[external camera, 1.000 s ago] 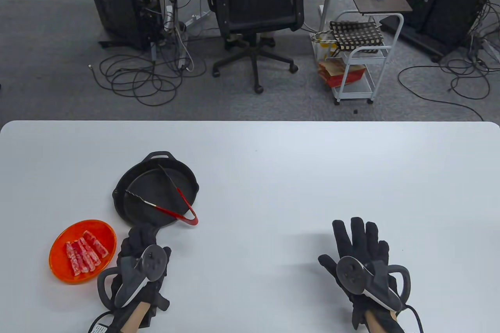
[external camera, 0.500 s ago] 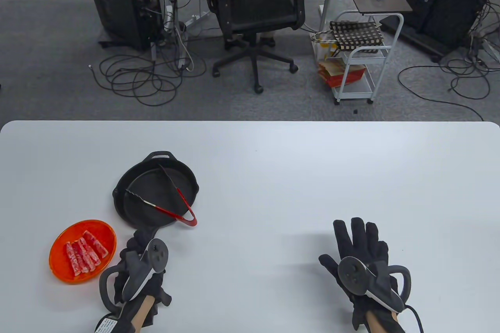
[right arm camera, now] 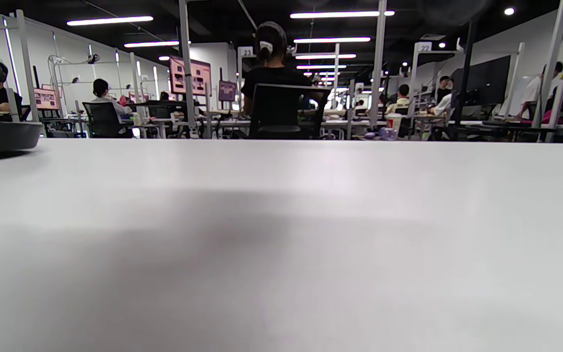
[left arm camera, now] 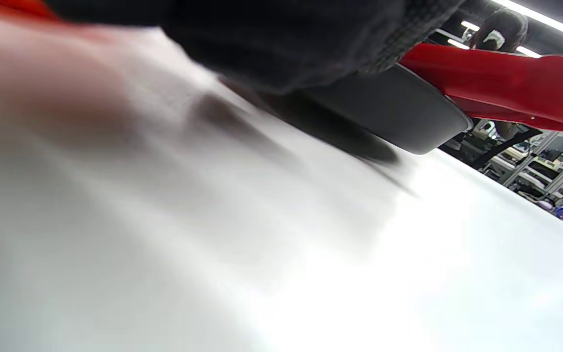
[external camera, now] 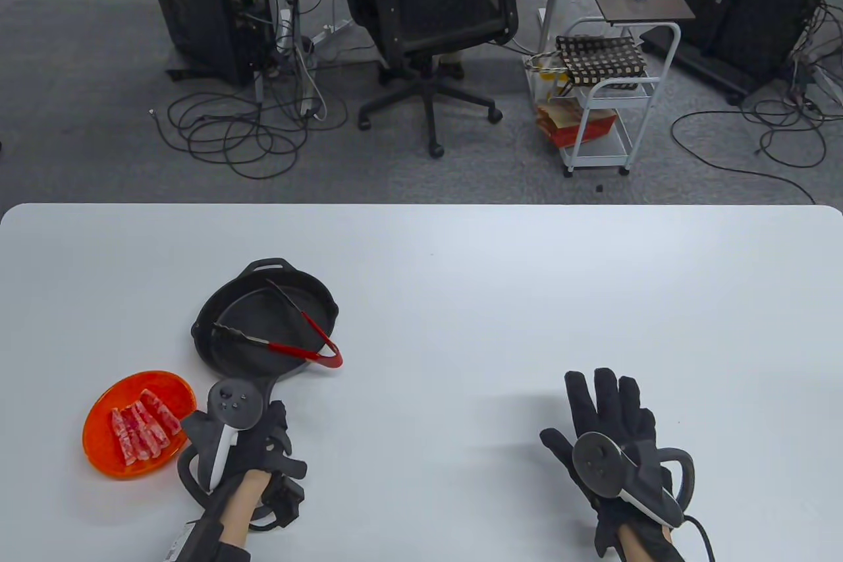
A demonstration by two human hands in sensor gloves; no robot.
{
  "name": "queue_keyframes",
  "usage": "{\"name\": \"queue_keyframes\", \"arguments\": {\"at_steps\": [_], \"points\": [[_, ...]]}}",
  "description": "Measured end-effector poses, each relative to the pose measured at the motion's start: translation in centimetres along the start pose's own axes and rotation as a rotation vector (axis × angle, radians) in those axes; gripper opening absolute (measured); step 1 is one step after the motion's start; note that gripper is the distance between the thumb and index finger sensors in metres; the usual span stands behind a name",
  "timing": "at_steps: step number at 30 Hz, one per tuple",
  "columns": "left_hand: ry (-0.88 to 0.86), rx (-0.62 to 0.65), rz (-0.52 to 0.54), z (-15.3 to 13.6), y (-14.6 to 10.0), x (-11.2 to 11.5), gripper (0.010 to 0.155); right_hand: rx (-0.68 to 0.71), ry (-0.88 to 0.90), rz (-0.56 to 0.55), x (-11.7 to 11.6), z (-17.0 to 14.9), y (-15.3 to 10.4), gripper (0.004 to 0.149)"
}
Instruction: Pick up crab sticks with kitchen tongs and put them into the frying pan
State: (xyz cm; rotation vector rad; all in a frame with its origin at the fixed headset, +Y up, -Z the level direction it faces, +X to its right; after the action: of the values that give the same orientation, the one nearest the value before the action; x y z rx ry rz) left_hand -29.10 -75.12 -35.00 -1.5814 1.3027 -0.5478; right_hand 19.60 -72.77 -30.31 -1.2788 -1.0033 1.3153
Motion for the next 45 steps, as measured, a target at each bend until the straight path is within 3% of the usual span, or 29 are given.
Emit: {"name": "queue_keyframes", "arguments": {"at_steps": [3, 8, 13, 16, 20, 31, 36, 45], "points": [[-0.04, 0.031, 0.026, 1.5, -1.4, -0.1, 0.053, 0.005, -0.002, -0.001, 0.0, 0.1, 0.0, 0.082], [-0.054, 0.121, 0.015, 6.5, -4.4, 0.3, 0.054, 0.015, -0.012, 0.004, -0.1, 0.4, 0.0, 0.082], [-0.045, 0.191, -0.021, 11.6, -7.7, 2.0, 0.054, 0.021, -0.013, 0.014, -0.3, 0.4, 0.0, 0.082], [-0.041, 0.205, -0.063, 13.1, -9.4, 3.4, 0.054, 0.019, -0.008, 0.03, -0.6, 0.4, 0.1, 0.082], [-0.006, 0.215, -0.076, 13.4, -10.8, 4.9, 0.054, 0.022, -0.004, 0.04, -0.7, 0.4, 0.2, 0.082], [0.001, 0.186, -0.12, 12.3, -11.3, 6.6, 0.056, 0.022, -0.016, 0.033, -0.6, 0.7, 0.0, 0.082], [-0.007, 0.203, -0.189, 12.3, -11.7, 7.4, 0.063, 0.023, -0.017, 0.046, -0.6, 0.8, 0.1, 0.082], [-0.033, 0.212, -0.254, 12.3, -11.9, 7.4, 0.068, 0.034, -0.024, 0.062, -0.7, 1.3, 0.2, 0.082]]}}
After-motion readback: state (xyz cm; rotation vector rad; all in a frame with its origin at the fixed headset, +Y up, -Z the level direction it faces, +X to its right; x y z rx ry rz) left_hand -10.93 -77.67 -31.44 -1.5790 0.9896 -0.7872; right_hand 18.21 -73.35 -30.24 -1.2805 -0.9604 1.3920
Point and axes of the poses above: the tracker on the back of each hand, its own z axis roughly to the thumb side, its own y axis roughly from the wrist to the fingertips, x = y × z, the point moved 5 cm from there along y, roughly from the wrist to the fingertips, and after that the axes turned 15 degrees about z, right-handed, at the moved point
